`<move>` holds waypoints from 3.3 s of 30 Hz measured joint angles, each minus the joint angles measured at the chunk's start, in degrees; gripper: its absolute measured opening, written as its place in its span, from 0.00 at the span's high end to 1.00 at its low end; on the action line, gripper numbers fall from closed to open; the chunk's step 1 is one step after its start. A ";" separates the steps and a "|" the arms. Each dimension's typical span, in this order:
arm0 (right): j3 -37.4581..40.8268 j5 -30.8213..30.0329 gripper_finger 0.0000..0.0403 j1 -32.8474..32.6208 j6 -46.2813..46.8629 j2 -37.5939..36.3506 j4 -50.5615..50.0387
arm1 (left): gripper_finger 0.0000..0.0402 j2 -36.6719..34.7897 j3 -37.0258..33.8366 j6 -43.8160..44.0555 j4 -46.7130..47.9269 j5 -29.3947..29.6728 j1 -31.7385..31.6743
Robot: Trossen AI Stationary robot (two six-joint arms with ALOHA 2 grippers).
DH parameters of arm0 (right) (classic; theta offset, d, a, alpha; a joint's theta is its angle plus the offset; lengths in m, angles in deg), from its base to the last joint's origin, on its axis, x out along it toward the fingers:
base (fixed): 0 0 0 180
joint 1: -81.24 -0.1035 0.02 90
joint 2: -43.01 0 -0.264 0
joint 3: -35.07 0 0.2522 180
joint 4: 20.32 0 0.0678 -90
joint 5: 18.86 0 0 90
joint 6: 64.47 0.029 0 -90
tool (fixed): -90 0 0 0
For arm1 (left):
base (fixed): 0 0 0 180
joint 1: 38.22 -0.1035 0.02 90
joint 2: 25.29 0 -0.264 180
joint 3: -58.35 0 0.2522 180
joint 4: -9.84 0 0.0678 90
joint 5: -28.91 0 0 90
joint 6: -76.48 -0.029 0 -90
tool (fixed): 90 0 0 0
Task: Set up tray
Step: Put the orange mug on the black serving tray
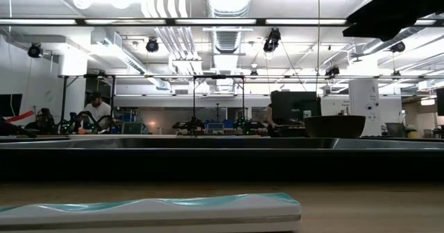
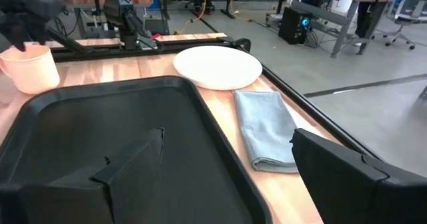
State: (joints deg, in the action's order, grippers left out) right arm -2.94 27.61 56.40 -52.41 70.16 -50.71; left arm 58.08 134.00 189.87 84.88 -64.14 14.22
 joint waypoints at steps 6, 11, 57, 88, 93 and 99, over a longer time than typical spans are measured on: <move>0.00 -0.02 0.21 0.00 -0.05 0.00 -1.35 | 0.43 4.72 3.58 0.72 -0.05 -0.72 0.02; 0.00 -0.02 0.23 0.00 -0.04 0.00 -2.70 | 0.43 8.62 3.72 3.86 0.19 -0.72 -0.02; 0.15 0.66 0.35 0.00 1.11 -0.01 -4.54 | 0.99 9.09 5.73 5.94 7.88 6.62 -0.37; 1.84 10.61 0.38 -0.02 1.07 0.03 -4.49 | 1.00 -3.56 18.79 -66.75 11.14 22.87 -34.00; 3.23 14.10 0.38 -0.04 1.11 0.02 -4.03 | 1.00 -9.42 12.41 -73.95 7.13 19.58 -41.26; 5.80 13.97 0.38 0.00 0.91 0.04 -1.21 | 1.00 -14.60 1.14 -76.98 5.04 16.56 -49.50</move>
State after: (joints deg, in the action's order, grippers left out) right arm 2.86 41.58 56.40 -51.50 70.21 -51.92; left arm 43.48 135.13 112.88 89.92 -47.58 -35.28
